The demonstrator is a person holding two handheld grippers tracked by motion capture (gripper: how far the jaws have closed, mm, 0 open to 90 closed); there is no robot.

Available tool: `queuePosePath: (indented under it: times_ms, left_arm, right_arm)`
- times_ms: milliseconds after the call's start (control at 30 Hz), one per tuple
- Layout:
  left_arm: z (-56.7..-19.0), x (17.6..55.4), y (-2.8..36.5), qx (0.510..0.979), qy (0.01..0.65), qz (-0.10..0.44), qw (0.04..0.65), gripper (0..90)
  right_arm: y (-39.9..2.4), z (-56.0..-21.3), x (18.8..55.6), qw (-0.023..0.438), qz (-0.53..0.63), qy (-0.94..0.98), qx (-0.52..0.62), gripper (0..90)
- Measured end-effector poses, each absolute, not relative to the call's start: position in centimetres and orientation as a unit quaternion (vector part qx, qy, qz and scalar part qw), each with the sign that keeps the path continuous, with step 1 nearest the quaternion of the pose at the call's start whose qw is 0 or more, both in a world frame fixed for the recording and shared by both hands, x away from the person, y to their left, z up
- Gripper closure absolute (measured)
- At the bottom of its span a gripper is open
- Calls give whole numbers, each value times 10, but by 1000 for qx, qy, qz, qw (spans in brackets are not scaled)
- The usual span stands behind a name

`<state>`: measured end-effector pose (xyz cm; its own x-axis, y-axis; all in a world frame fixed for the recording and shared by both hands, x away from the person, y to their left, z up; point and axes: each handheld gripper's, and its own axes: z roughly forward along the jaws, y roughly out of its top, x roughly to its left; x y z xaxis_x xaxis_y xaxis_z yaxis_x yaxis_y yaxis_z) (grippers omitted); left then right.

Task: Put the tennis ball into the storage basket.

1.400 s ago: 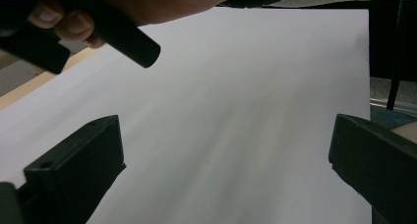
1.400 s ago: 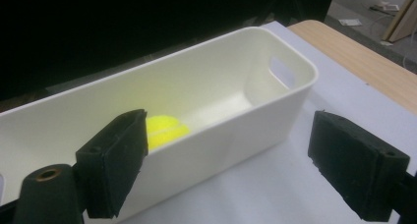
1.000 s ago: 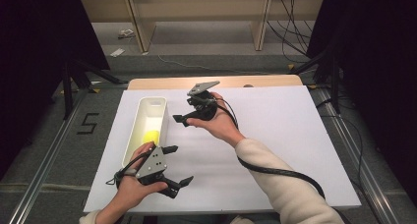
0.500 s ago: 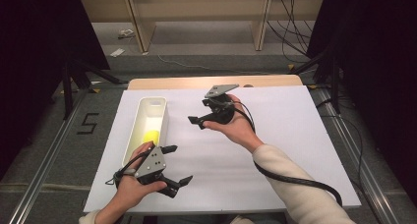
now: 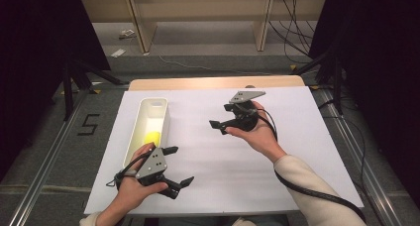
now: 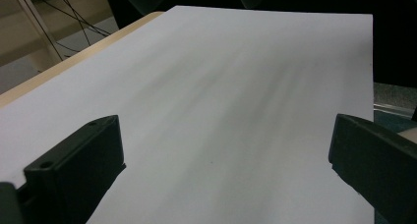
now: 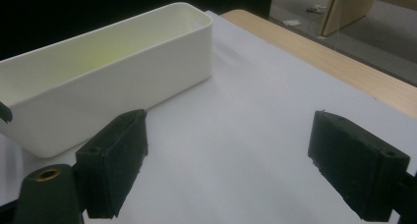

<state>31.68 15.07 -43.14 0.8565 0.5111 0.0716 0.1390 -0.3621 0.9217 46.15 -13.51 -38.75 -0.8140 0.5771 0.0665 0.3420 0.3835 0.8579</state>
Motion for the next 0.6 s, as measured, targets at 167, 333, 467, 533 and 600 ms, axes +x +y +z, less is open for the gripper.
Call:
queuePosePath:
  times_ms: [167, 333, 467, 533, 600]
  left_arm:
    - [-432, 317, 151, 806, 202, 176, 527, 0]
    - [-432, 317, 150, 806, 203, 177, 527, 0]
    - [-432, 317, 151, 806, 204, 177, 527, 0]
    - [-432, 317, 151, 806, 204, 177, 527, 0]
    - [-432, 317, 151, 806, 204, 177, 527, 0]
  right_arm:
    - [-151, -389, 456, 127, 481, 818, 290, 157]
    - [-162, -391, 454, 129, 484, 812, 300, 157]
    - [-168, -391, 452, 131, 485, 809, 305, 157]
    - [-170, -391, 451, 131, 485, 809, 306, 157]
    - [-173, -392, 450, 130, 484, 808, 309, 157]
